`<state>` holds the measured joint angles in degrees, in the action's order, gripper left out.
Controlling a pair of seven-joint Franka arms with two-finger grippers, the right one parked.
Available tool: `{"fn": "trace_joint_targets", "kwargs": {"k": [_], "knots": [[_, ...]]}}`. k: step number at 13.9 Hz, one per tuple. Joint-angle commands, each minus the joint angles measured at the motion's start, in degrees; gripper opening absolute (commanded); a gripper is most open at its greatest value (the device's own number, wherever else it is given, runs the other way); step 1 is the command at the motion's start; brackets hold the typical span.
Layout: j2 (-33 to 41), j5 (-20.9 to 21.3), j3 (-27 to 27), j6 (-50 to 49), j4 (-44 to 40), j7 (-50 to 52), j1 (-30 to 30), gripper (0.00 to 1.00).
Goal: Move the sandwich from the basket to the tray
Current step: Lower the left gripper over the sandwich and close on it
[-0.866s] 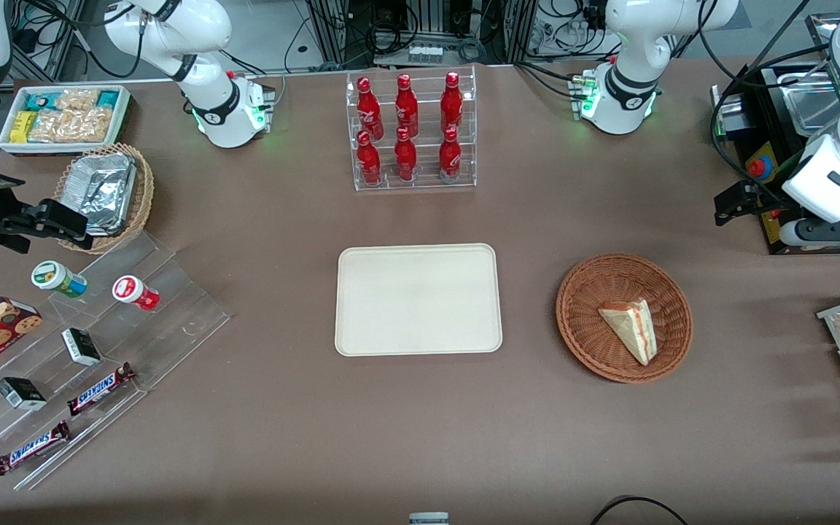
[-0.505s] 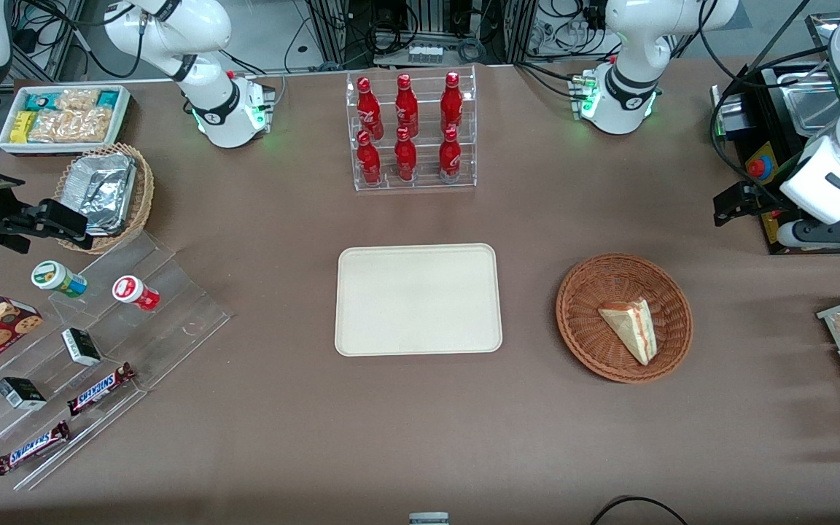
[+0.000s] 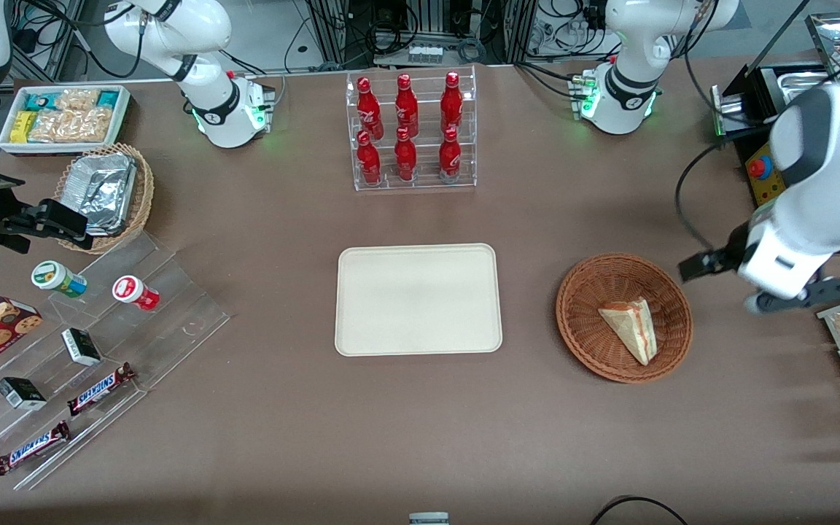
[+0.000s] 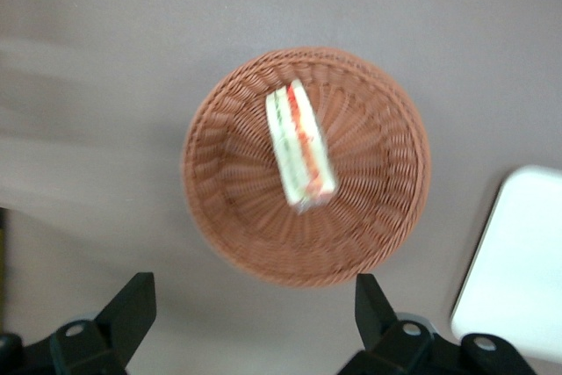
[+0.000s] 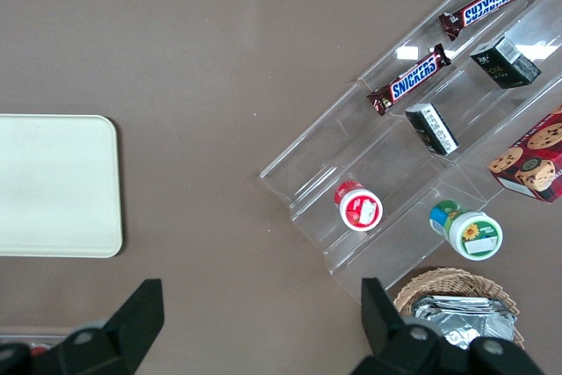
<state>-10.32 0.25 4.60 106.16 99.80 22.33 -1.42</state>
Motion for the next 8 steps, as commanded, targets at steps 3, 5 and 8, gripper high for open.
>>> {"fn": "trace_joint_targets", "kwargs": {"k": [3,5,8], "knots": [[-6.4,0.7,-0.1,11.8,3.6,17.4,-3.2,1.0],[-8.3,0.9,-0.3,17.2,5.8,21.2,-4.9,1.0],[-8.5,4.1,-0.6,21.4,10.0,21.4,-4.8,1.0]]}}
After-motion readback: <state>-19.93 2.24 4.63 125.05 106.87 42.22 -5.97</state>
